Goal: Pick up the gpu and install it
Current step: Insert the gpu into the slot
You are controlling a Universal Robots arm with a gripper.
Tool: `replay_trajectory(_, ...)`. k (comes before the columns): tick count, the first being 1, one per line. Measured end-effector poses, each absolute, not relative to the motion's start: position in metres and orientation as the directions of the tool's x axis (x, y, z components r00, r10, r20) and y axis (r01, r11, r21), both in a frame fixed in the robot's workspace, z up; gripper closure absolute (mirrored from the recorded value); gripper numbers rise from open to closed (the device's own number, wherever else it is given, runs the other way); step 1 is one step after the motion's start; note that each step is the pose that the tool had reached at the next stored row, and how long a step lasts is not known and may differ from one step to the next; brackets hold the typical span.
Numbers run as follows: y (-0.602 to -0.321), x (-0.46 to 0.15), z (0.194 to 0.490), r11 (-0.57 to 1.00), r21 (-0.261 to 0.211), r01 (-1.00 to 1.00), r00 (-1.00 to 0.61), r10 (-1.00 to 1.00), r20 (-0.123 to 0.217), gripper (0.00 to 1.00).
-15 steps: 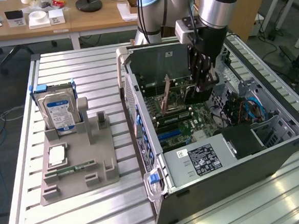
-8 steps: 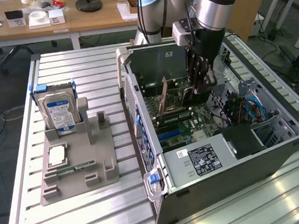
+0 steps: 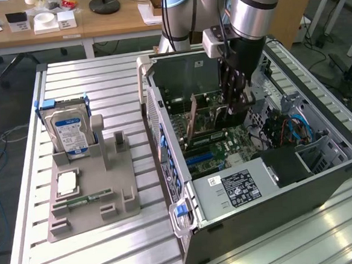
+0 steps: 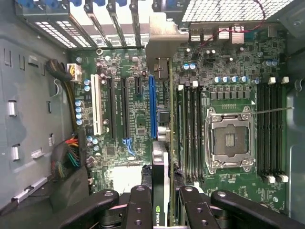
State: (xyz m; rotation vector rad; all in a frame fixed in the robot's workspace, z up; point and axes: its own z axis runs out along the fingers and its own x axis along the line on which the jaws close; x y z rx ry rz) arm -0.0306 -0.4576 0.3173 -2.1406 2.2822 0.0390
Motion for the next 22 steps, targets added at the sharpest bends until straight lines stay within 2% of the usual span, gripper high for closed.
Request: replay_trajectory(22, -0.464, -0.045, 0.298, 0.064, 0.01, -0.998, -0.064, -0.998, -0.026, 0.73)
